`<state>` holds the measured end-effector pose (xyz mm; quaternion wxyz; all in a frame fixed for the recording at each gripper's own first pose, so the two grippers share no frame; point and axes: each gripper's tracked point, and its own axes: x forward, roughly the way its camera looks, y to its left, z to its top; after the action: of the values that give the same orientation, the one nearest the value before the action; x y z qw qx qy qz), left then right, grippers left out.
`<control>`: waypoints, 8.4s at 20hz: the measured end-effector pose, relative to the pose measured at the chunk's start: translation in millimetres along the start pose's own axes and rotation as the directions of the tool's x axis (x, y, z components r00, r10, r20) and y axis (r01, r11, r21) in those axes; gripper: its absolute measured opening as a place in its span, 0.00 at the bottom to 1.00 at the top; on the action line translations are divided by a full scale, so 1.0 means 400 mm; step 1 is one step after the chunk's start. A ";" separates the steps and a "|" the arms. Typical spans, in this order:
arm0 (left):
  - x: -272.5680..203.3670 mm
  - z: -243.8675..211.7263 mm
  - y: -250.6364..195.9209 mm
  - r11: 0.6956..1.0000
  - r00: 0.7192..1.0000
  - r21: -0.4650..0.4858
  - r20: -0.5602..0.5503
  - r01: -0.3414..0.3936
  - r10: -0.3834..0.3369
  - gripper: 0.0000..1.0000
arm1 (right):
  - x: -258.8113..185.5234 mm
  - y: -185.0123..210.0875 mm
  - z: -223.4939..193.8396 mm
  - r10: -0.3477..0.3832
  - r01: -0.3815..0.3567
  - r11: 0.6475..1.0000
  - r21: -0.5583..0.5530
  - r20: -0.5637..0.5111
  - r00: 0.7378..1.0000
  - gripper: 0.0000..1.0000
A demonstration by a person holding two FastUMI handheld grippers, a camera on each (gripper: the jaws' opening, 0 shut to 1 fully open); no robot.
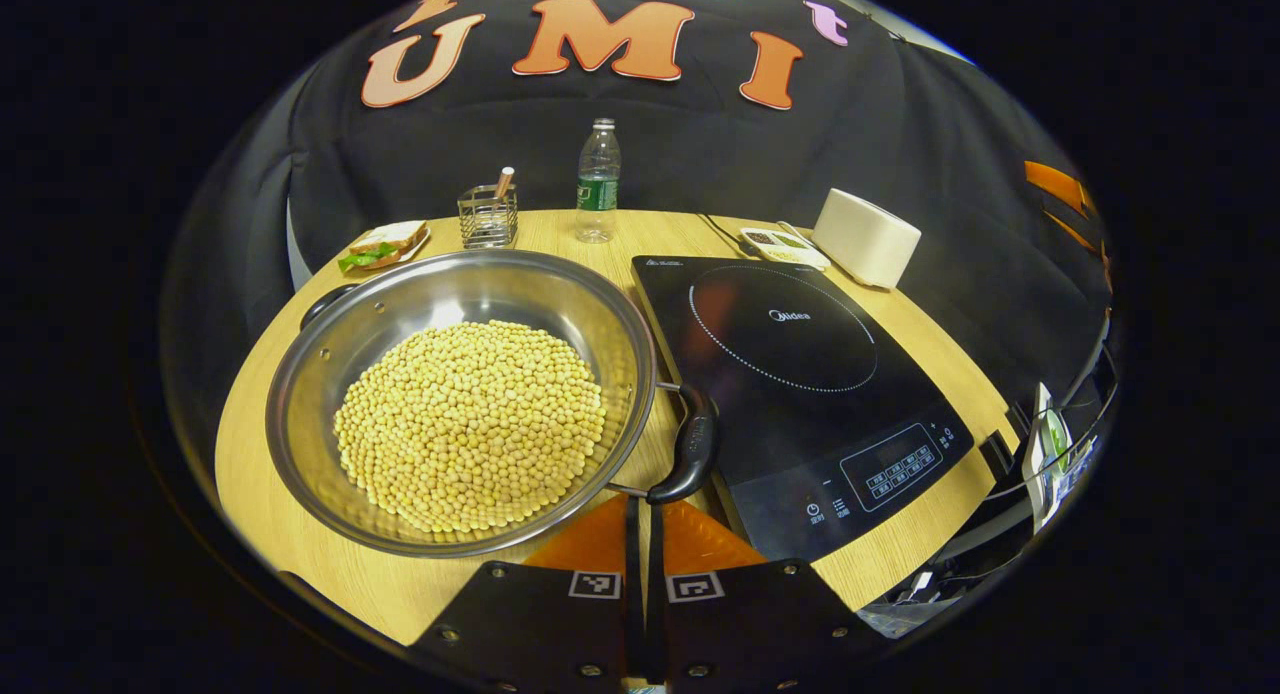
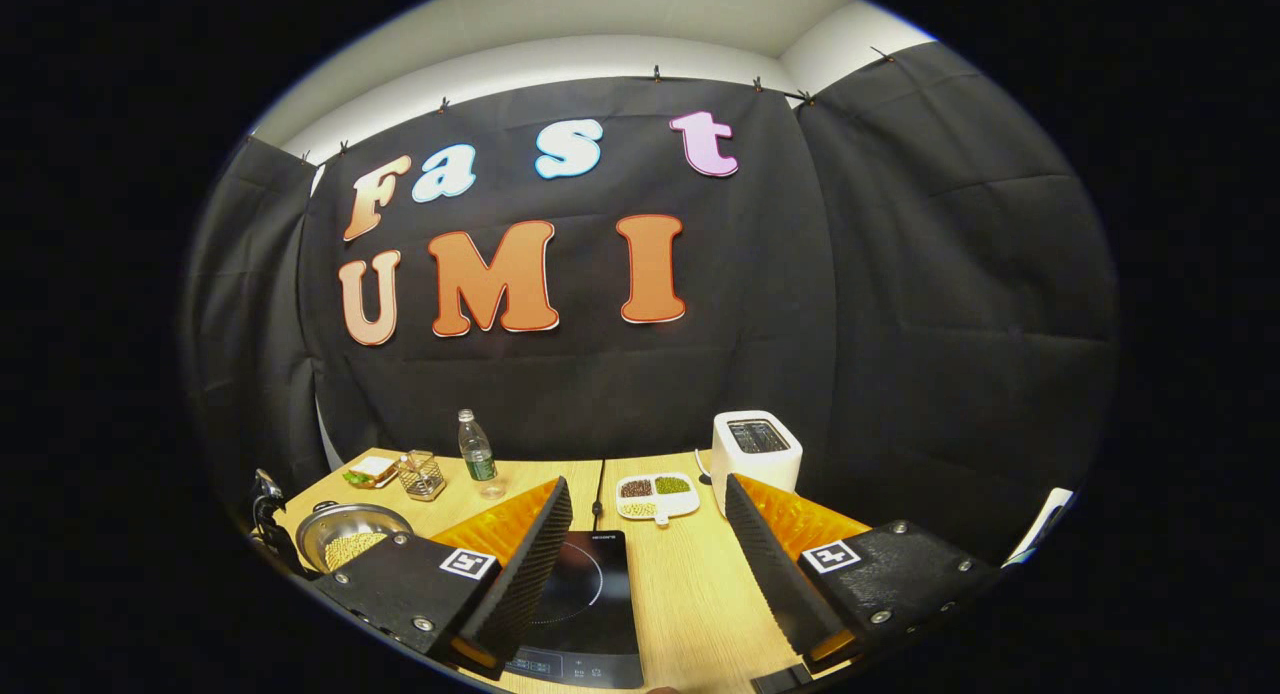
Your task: First push the handle of the pot to place it horizontally, then grasp the pot with both hands and set it on the induction cooktop.
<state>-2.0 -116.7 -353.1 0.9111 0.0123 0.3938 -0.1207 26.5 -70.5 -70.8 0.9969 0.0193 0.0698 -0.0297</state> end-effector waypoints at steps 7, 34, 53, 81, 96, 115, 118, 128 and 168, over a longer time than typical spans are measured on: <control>0.045 0.036 -0.019 0.999 0.999 -0.002 -0.012 0.047 -0.047 0.01 | 0.031 -0.018 -0.035 -0.013 0.013 1.000 0.008 -0.033 0.999 0.96; 0.130 0.126 -0.034 0.996 0.997 0.025 -0.007 0.082 -0.082 0.01 | 0.081 -0.008 -0.084 -0.026 0.026 1.000 0.005 -0.086 0.996 0.96; -0.228 0.291 0.355 0.989 0.908 -0.086 0.393 -0.123 0.147 0.02 | 0.015 0.327 -0.080 0.104 -0.105 0.994 -0.017 -0.069 0.992 1.00; 0.014 0.237 0.726 0.990 0.942 -0.086 0.307 -0.113 0.134 0.84 | 0.225 0.752 -0.549 0.080 -0.117 0.989 -0.085 -0.356 0.931 0.96; 0.070 0.227 0.733 0.988 0.958 -0.100 0.251 -0.117 0.139 0.51 | 0.235 0.772 -0.649 0.099 -0.130 0.991 -0.034 -0.469 0.878 0.65; -0.093 0.292 0.585 0.973 0.934 -0.121 0.278 -0.196 0.223 0.44 | 0.189 0.681 -0.472 0.167 -0.164 0.986 0.042 -0.404 0.899 0.47; -0.110 0.321 0.531 0.975 0.930 -0.111 0.293 -0.195 0.219 0.46 | 0.181 0.633 -0.441 0.167 -0.161 0.986 0.049 -0.391 0.905 0.47; -0.084 0.389 0.299 0.985 0.940 -0.036 0.295 -0.167 0.171 0.45 | 0.170 0.407 -0.386 0.128 -0.108 0.991 0.072 -0.380 0.916 0.47; 0.045 0.465 0.018 0.996 0.946 -0.024 0.313 -0.081 0.084 0.51 | 0.200 0.023 -0.319 0.011 0.030 0.994 0.105 -0.365 0.931 0.92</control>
<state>144.6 -135.4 -238.4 0.9664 0.0046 0.2440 -0.0810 88.5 -60.2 -208.1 0.9640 0.0783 0.2520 -0.0342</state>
